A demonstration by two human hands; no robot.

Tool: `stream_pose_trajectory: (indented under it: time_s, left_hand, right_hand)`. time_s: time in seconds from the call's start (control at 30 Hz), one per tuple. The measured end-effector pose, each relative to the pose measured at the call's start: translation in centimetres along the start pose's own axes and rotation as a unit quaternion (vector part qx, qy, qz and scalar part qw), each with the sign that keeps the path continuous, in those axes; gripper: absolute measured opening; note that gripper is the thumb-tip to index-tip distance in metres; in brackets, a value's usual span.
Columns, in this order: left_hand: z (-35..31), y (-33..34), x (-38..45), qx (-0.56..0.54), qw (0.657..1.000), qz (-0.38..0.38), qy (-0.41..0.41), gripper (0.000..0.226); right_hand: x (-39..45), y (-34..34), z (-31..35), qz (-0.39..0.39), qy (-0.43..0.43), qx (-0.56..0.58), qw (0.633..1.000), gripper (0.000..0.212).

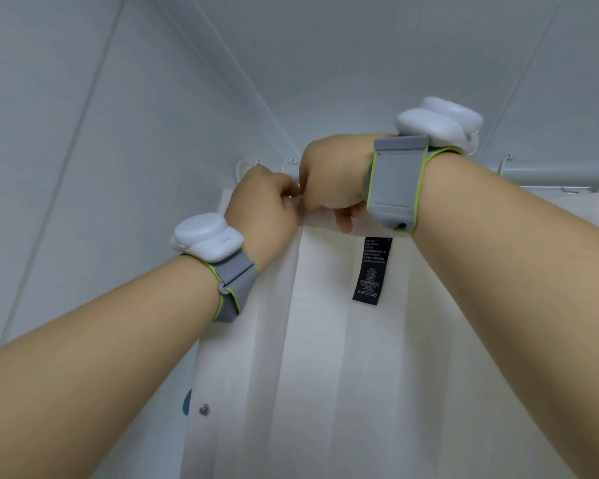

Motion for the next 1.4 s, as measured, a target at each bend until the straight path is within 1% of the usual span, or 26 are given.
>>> stream_pose_trajectory:
  time_s: [0.1,0.17,0.23,0.3,0.37,0.4,0.43,0.47,0.5,0.6,0.67,0.7,0.77,0.83,0.9,0.93,0.97,1.0,1.1,1.17,1.23,1.27,1.3,1.33,1.37,1.4]
  left_hand:
    - [-0.2,-0.3,0.1,0.013,1.0,-0.007,-0.008,0.02]
    - [-0.1,-0.4,0.5,0.041,0.999,0.006,0.002,0.019]
    - [0.3,-0.2,0.7,0.077,0.997,0.02,0.011,0.018]
    - [0.7,-0.4,0.7,0.092,0.996,-0.003,0.01,0.018]
    - [-0.5,-1.5,0.3,0.028,0.997,-0.063,0.043,0.021]
    - [-1.6,-2.0,0.1,-0.019,0.993,-0.082,0.078,0.022]
    - [-2.7,-2.4,0.1,-0.058,0.989,-0.081,0.114,0.022]
    - [-3.4,-2.6,0.1,-0.09,0.985,-0.065,0.135,0.021]
    - [-3.8,-2.4,0.2,-0.116,0.984,-0.041,0.131,0.019]
    - [-3.1,-1.2,0.5,-0.158,0.984,0.045,0.07,0.014]
    - [-2.9,-0.5,0.1,-0.131,0.985,0.07,0.083,0.021]
    - [-2.8,-0.4,-0.1,-0.111,0.987,0.07,0.097,0.025]
    - [-2.7,-0.3,-0.3,-0.059,0.991,0.053,0.11,0.026]
    - [-2.1,-0.5,-0.3,0.022,0.994,0.028,0.105,0.025]
    - [-1.7,-0.7,-0.3,0.127,0.987,0.007,0.097,0.027]
    - [-1.6,-0.8,-0.3,0.16,0.982,0.0,0.1,0.027]
    - [-1.7,-0.8,-0.3,0.169,0.98,-0.005,0.103,0.025]
    - [-1.9,-0.7,-0.3,0.159,0.981,-0.007,0.108,0.023]
    - [-2.7,-0.2,-0.3,0.072,0.989,0.016,0.126,0.033]
    - [-2.9,0.3,-0.2,-0.01,0.989,0.066,0.131,0.036]
    - [-2.8,0.8,0.0,-0.07,0.983,0.115,0.123,0.029]
    - [-2.7,0.9,0.0,-0.079,0.981,0.131,0.121,0.026]
    - [-2.7,1.1,0.1,-0.078,0.979,0.142,0.124,0.024]
    - [-2.6,1.3,0.2,-0.072,0.978,0.147,0.127,0.023]
    - [-2.6,1.4,0.2,-0.061,0.978,0.151,0.129,0.024]
    - [-2.5,1.5,0.2,-0.049,0.979,0.152,0.127,0.025]
  right_hand:
    - [-1.0,-0.5,-0.4,0.009,-0.007,0.001,1.0,0.036]
    - [-2.4,-1.0,-0.4,0.019,-0.012,0.001,1.0,0.035]
    - [-3.3,-1.6,-0.6,0.025,-0.017,0.005,1.0,0.025]
    - [-3.9,-2.3,-0.7,0.007,-0.025,0.006,1.0,0.014]
    - [-4.1,-2.3,-0.7,0.001,-0.03,0.0,1.0,0.013]
    - [-3.9,-2.1,-0.7,0.005,-0.032,0.004,0.999,0.014]
    - [-3.6,-1.9,-0.8,0.009,-0.034,0.014,0.999,0.015]
    - [-3.3,-1.7,-0.9,0.009,-0.036,0.029,0.999,0.015]
    - [-3.1,-1.5,-1.0,0.006,-0.038,0.042,0.998,0.016]
    - [-2.9,-1.2,-1.3,0.014,-0.038,0.086,0.995,0.015]
    - [-3.1,-1.2,-1.4,0.024,-0.04,0.082,0.996,0.021]
    - [-3.2,-1.2,-1.5,0.025,-0.037,0.069,0.997,0.024]
    - [-3.4,-1.4,-1.8,0.013,-0.022,0.044,0.999,0.026]
    - [-3.4,-1.5,-2.0,0.004,-0.013,0.03,0.999,0.026]
    - [-3.3,-1.4,-2.1,0.005,-0.009,0.021,1.0,0.026]
    - [-3.2,-1.3,-2.2,0.007,-0.005,0.019,1.0,0.026]
    - [-3.2,-1.1,-2.3,0.011,-0.001,0.019,1.0,0.026]
    - [-3.1,-1.0,-2.5,0.015,0.003,0.018,1.0,0.027]
    - [-3.0,-0.8,-3.0,0.011,0.01,0.023,1.0,0.027]
    - [-3.2,-0.8,-3.3,0.011,0.013,0.035,0.999,0.025]
    - [-3.6,-0.9,-3.6,0.007,0.014,0.056,0.998,0.02]
    - [-3.6,-1.3,-3.8,-0.016,0.009,0.082,0.996,0.015]
    - [-3.6,-2.1,-4.3,-0.065,0.008,0.128,0.99,0.013]
    - [-3.5,-3.2,-5.1,-0.145,0.01,0.177,0.974,0.013]
    - [-3.4,-4.3,-6.1,-0.23,0.017,0.2,0.952,0.012]
    - [-3.4,-5.1,-7.0,-0.293,0.032,0.185,0.937,0.012]
Point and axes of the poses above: each hand's wrist, its own x-axis towards the middle knuckle, its own y-axis out of the palm, z = x × y, the point moved 6 cm from there along x, towards the middle knuckle, and after that the axes turned 3 degrees about -z, right-handed, at the moved point
